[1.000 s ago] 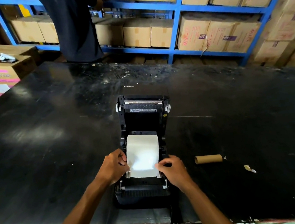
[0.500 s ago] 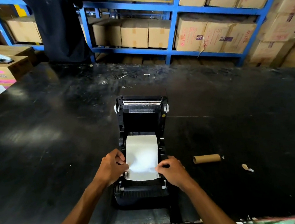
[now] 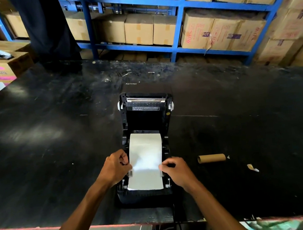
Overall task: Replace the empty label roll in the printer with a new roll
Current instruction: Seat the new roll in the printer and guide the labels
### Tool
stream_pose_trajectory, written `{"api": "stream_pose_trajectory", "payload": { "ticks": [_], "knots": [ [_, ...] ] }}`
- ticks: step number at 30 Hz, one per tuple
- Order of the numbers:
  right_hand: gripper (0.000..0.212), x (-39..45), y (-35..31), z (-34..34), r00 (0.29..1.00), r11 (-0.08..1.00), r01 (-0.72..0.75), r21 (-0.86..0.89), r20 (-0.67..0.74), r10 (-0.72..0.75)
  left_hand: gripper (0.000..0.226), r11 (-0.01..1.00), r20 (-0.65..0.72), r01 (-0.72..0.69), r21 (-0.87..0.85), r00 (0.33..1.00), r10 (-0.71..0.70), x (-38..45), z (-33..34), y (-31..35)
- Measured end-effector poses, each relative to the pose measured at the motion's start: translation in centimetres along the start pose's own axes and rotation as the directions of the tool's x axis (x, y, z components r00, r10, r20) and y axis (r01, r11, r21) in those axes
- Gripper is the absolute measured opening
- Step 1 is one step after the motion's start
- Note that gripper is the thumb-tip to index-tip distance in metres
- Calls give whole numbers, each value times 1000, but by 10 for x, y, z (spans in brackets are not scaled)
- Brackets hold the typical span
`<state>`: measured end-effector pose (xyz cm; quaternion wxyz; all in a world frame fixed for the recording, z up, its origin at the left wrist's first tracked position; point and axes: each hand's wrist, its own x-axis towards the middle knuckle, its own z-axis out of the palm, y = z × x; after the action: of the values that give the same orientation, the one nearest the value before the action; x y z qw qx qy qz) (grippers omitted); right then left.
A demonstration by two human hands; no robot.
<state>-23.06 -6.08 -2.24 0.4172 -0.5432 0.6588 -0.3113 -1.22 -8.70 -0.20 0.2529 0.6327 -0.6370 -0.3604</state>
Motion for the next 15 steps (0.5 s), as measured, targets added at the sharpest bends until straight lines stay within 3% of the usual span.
{"api": "stream_pose_trajectory", "payload": {
  "ticks": [5,7,11,15],
  "knots": [
    [12,-14,4,0,998,997,32,-70,-50,-35,26,1000,-30,-6,6,1000,6,-1,3,-3],
    [20,-34,8,-2,991,993,105,-49,-80,-109,22,1000,-36,-20,24,999,21,-1,4,-4],
    [36,-64,23,-1,971,966,210,-153,144,-189,15,999,-36,-27,29,999,28,-4,3,-5],
    [22,-63,25,8,971,966,237,-104,59,-232,12,985,-111,-151,89,981,160,-22,1,-4]
  ]
}}
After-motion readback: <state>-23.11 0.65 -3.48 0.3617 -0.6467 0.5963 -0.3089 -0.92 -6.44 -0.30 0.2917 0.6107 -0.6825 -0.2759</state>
